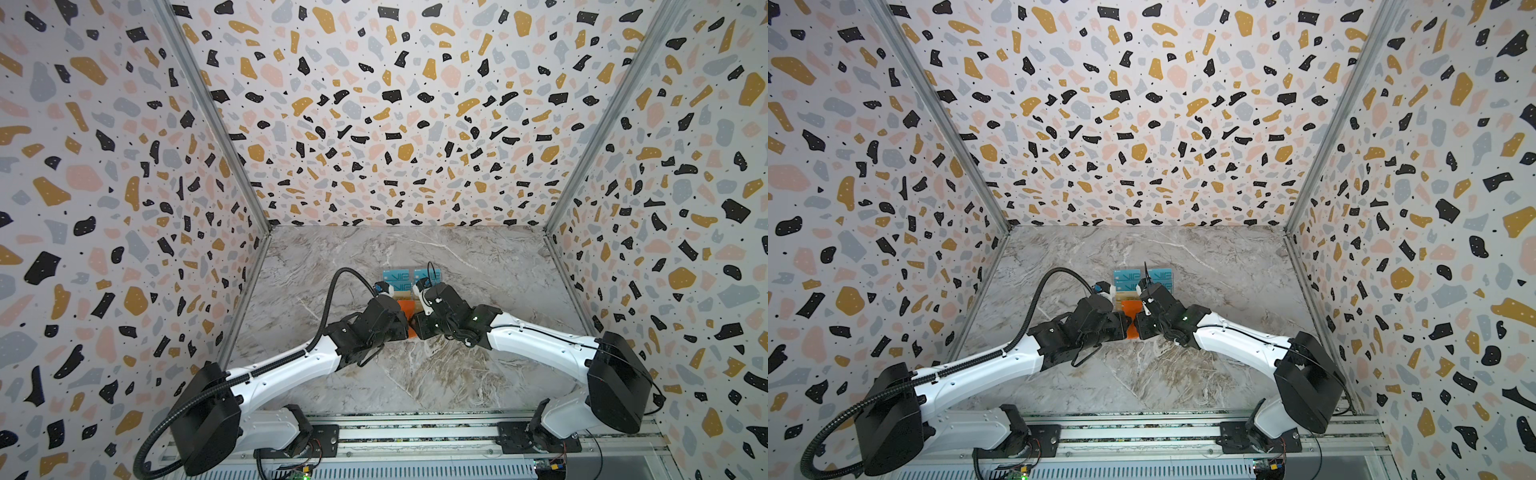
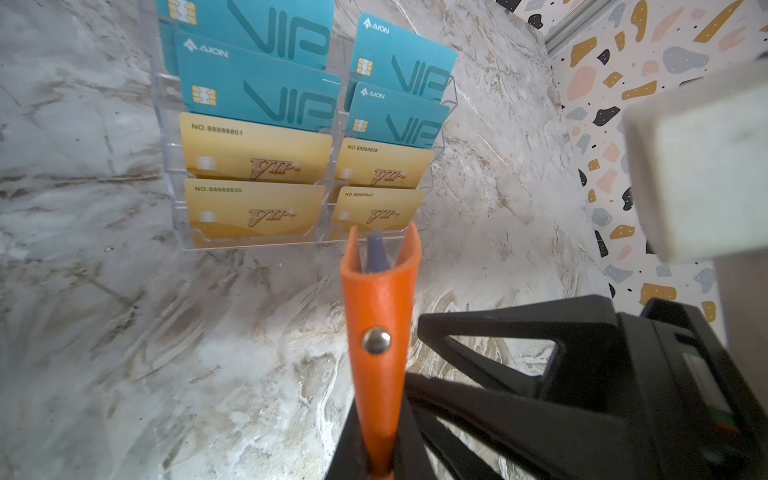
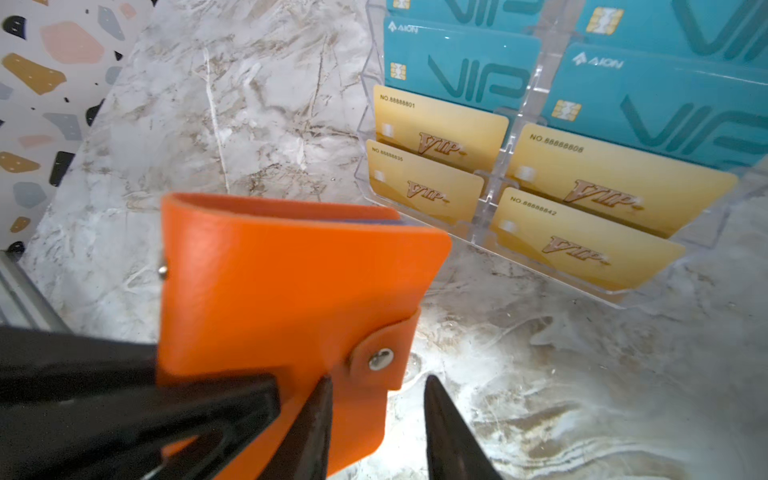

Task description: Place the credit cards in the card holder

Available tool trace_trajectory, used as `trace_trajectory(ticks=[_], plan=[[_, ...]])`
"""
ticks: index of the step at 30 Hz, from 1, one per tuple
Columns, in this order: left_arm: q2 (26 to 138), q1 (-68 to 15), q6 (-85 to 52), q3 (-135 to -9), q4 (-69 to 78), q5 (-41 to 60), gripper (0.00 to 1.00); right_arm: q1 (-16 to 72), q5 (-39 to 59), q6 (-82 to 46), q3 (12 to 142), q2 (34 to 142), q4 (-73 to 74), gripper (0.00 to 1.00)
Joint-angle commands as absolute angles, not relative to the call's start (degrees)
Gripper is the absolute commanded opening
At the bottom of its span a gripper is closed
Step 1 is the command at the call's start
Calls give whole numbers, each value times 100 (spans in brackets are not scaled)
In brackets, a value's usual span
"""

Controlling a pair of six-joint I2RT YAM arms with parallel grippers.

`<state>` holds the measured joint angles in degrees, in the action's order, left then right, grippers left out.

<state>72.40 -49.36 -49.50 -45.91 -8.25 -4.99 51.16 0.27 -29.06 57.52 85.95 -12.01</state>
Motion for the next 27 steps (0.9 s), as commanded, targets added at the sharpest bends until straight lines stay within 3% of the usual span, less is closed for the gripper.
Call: trace_trajectory(ticks=[1,10,16,27], plan=[[7198,-5037,-4850,-4790,-407,-221,2,5164,-337,-2826,5915,8648,-1227,34],[7221,-5053,-4834,-4780,-308,-53,3,5177,-606,-2839,5890,8734,-1073,20],[7199,-5050,-4875,-4781,-390,-167,3,5164,-843,-2808,5867,8730,-1219,4],[7172,-4989,-4956,-4725,-420,-179,3,4735,-510,-2833,5511,8438,-1197,0]])
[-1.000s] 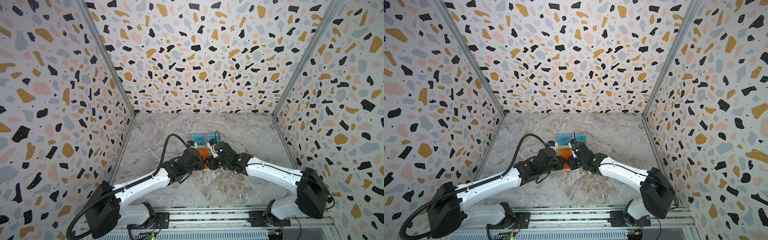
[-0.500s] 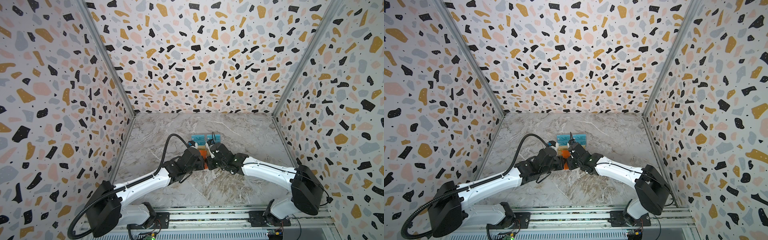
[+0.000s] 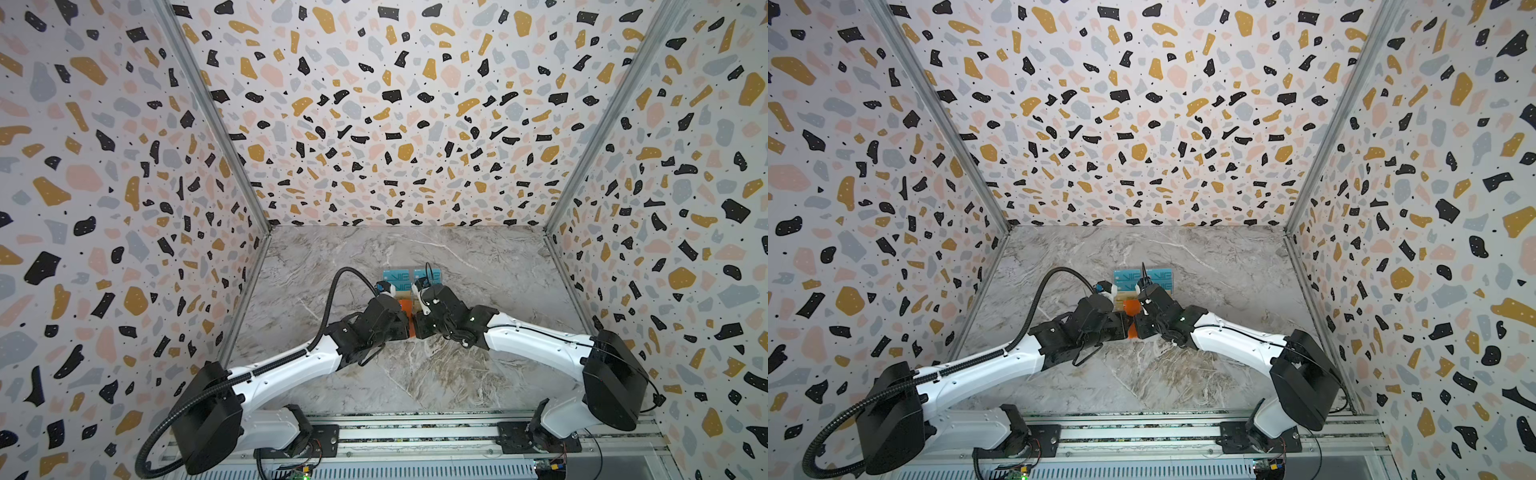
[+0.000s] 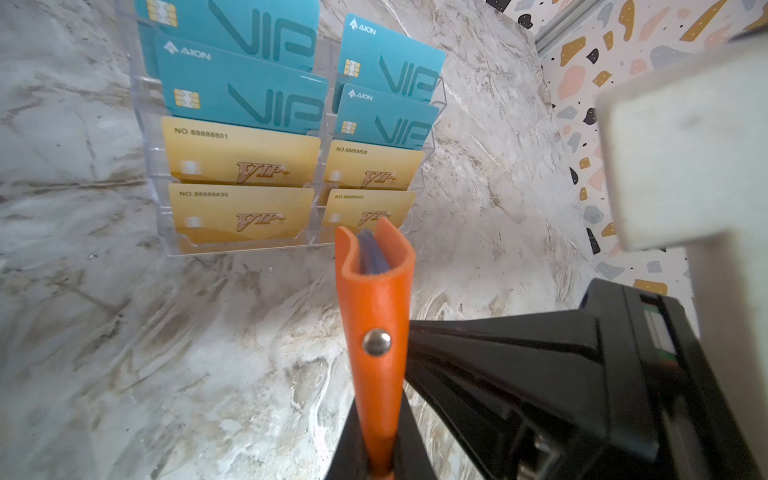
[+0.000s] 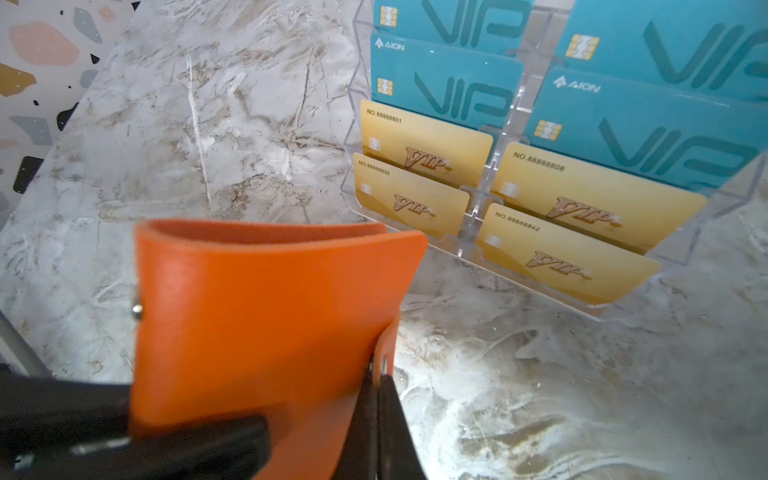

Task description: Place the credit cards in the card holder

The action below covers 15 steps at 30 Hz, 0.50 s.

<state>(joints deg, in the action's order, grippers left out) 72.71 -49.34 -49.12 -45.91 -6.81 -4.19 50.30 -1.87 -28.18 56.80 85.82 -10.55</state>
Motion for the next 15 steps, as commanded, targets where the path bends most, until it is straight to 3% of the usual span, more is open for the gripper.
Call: trace_trajectory(ticks=[1,12,13,15], plan=[[7159,-4968,-4981,-4688,-381,-136,3,4676,-443,-2851,5454,8407,-1158,0],[7041,-4792,-5019,-4418,-181,178,4,4214,431,-2901,5172,8351,-873,0],[7032,-4765,-5019,-4397,-135,236,4,4155,657,-2873,5128,8332,-770,2],[7031,-4682,-5004,-4348,-70,398,5,4049,1057,-2891,4957,8218,-478,18]])
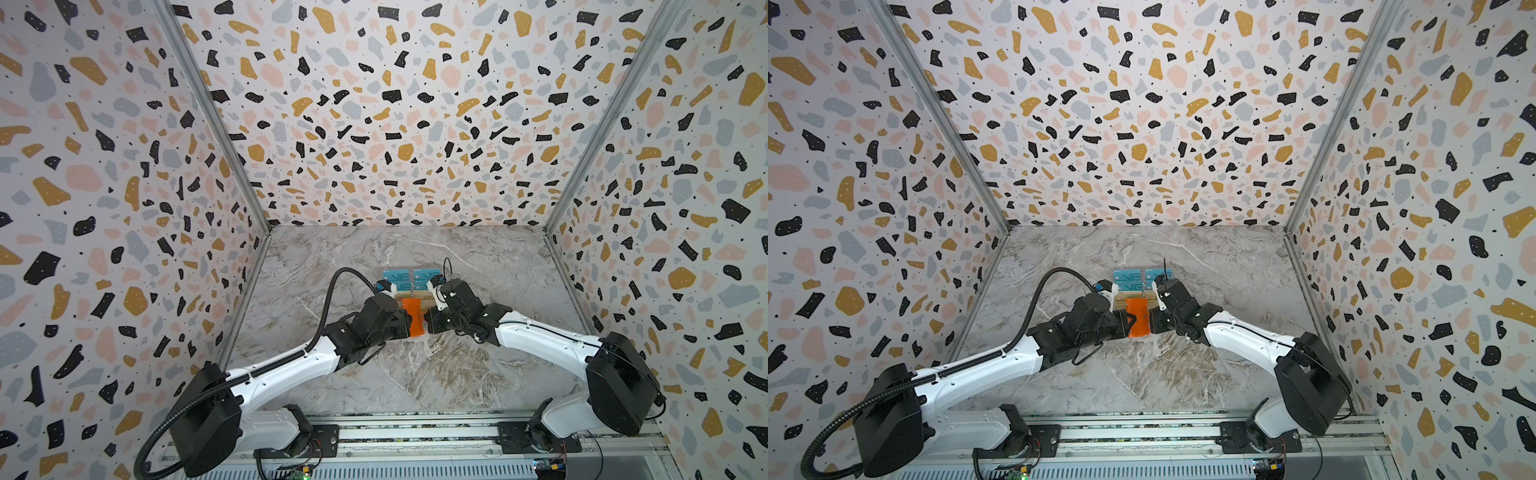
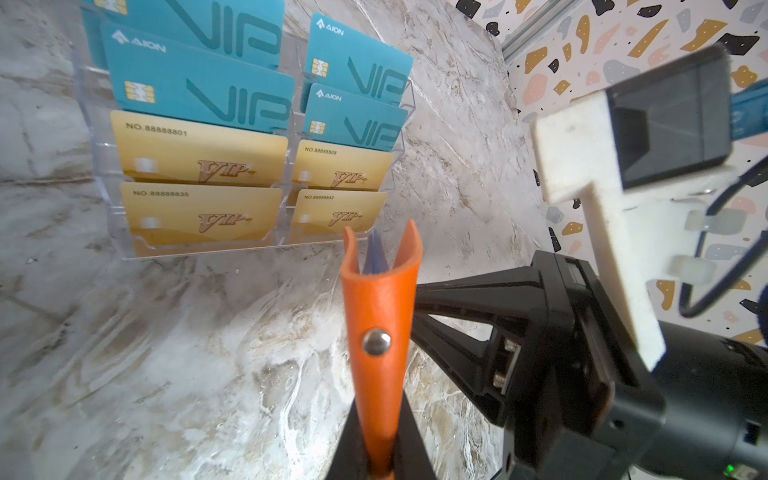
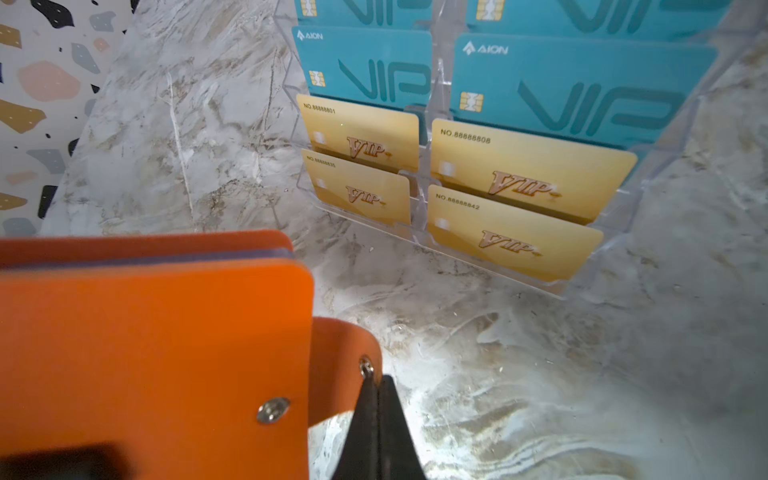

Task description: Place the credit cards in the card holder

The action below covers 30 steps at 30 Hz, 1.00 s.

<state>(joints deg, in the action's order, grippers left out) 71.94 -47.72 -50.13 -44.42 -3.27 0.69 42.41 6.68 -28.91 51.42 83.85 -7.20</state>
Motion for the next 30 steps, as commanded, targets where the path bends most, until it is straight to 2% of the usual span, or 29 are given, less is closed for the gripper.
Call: trace_trajectory(ticks=[1,7,14,20,22,24,28,30], plan=[[7031,-4616,-4980,-4313,-2,543,5,3990,1310,-2892,4839,8130,-293,23],[6962,-4171,-4767,-4098,410,1477,5,3654,2219,-2974,4144,7674,392,39],[6866,-4010,-4860,-3863,948,2201,5,3379,3321,-3140,3610,7311,1178,42],[6847,-3967,-4823,-3833,831,2141,6,3250,3462,-3173,3451,6827,1160,42],[6860,-3964,-4810,-3875,752,2093,6,3228,3355,-3190,3390,6519,1046,49],[6906,-3964,-4770,-3931,668,2079,6,3223,3281,-3230,3346,6243,968,60],[6936,-3964,-4750,-3964,694,2189,6,3267,3244,-3388,3350,6022,1059,76],[6904,-3964,-4714,-3959,690,2226,6,3306,3185,-3330,3476,6200,1031,78]])
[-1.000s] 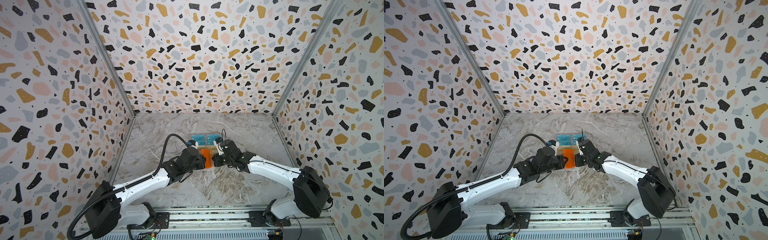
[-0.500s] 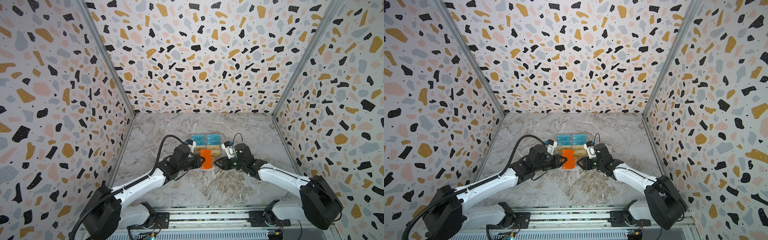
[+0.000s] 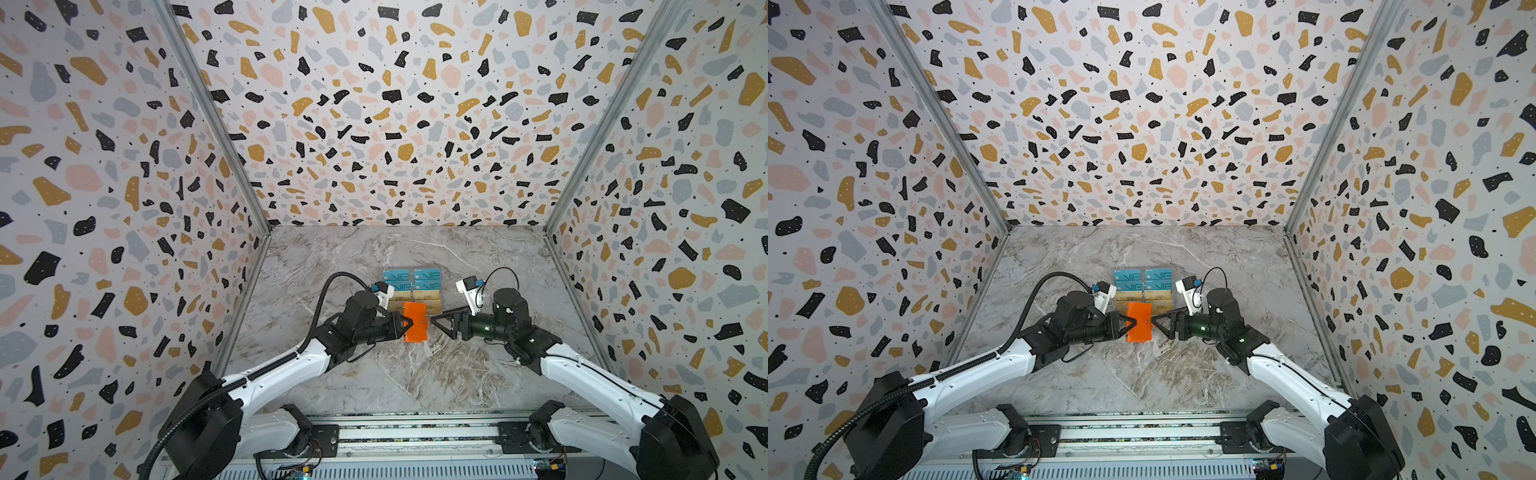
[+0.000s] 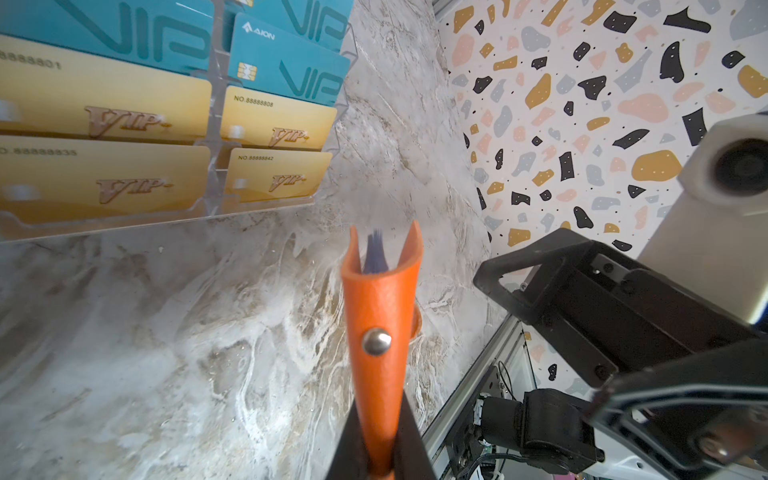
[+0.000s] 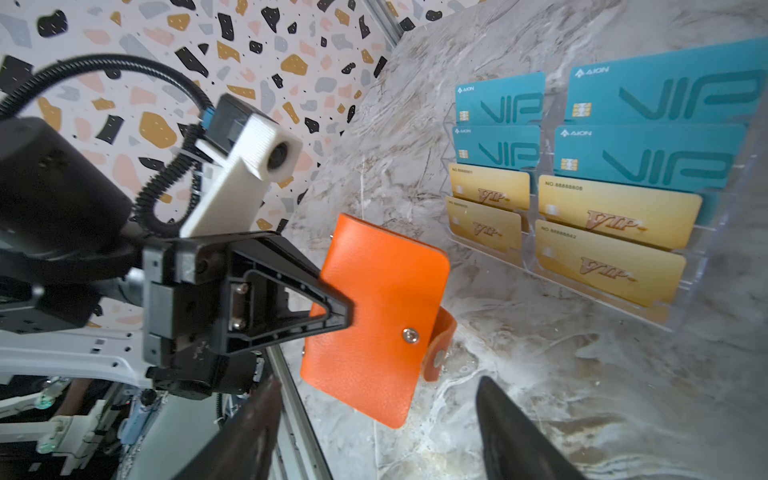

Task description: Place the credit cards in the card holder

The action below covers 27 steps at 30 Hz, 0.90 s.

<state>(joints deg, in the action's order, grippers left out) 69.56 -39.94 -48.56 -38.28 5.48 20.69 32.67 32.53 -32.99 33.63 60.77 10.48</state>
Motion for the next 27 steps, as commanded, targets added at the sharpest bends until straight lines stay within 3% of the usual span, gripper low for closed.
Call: trace_trajectory(ticks=[1,7,16,27], plan=[[6884,-3964,-4714,-3956,690,2254,6,3320,3152,-3290,3542,6334,1025,78],[6701,-3962,-4906,-3754,1102,2488,6,3345,3066,-2817,3764,6895,1100,72],[6688,-3964,-4938,-3726,1217,2696,6,2889,3477,-2833,3147,6838,1414,62],[6763,-3964,-4948,-3724,1222,2718,7,2742,4308,-2930,2937,7084,2134,61]])
